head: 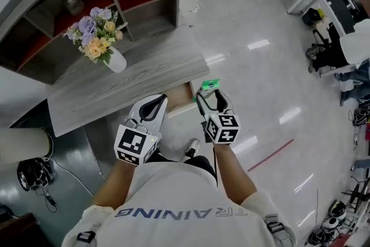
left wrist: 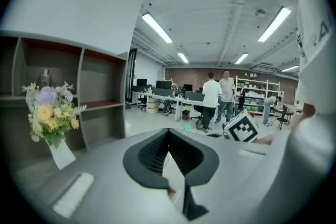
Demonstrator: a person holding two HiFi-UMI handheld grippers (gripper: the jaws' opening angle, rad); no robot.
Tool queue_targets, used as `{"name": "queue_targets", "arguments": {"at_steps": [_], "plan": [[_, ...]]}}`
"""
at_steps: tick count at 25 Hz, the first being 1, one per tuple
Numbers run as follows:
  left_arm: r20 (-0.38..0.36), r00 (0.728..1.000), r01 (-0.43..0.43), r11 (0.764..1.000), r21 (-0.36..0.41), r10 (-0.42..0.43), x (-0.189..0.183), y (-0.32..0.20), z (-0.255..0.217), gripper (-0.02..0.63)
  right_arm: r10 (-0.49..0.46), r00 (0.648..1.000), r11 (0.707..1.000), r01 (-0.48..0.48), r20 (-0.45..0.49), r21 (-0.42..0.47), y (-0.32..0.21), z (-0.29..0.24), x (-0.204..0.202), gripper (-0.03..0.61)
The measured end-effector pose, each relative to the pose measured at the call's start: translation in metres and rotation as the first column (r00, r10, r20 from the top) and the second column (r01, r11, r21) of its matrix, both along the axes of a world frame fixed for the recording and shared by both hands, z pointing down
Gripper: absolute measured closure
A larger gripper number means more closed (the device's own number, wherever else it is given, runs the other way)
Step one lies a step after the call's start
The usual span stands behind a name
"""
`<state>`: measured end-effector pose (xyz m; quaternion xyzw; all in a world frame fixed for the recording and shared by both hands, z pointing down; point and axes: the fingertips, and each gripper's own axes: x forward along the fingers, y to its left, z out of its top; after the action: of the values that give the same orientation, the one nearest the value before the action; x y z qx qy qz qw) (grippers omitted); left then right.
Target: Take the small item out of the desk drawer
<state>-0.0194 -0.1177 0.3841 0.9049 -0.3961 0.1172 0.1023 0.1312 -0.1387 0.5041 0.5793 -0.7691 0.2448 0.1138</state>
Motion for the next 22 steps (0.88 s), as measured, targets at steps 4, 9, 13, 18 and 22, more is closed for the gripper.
{"name": "queue_targets", "arguments": {"at_steps": [4,9,13,18,22], "plan": [[-0.016,0.999,-0.026,0.997,0.078,0.028,0.013,0.002,-0.031,0.614,-0.003,1.0,0.99,0.003,0.004,0.141,0.004,-0.071,0.009,0.258],[-0.028,0.999,-0.026,0.984,0.175,0.032,0.015,0.003,-0.069,0.615,-0.008,1.0,0.956,0.016,-0.029,0.292,0.019,-0.152,0.018,0.258],[-0.043,0.999,0.002,0.973,0.229,0.008,0.002,-0.004,-0.09,0.614,-0.013,0.998,0.914,0.038,-0.065,0.404,0.026,-0.209,0.015,0.258],[-0.058,0.998,0.009,0.966,0.26,0.006,-0.001,-0.006,-0.106,0.614,0.003,0.996,0.873,0.04,-0.087,0.486,0.033,-0.258,0.021,0.258],[-0.062,0.998,-0.005,0.964,0.266,0.022,0.002,-0.008,-0.107,0.614,0.015,0.995,0.873,0.034,-0.097,0.486,0.033,-0.26,0.024,0.258]]}}
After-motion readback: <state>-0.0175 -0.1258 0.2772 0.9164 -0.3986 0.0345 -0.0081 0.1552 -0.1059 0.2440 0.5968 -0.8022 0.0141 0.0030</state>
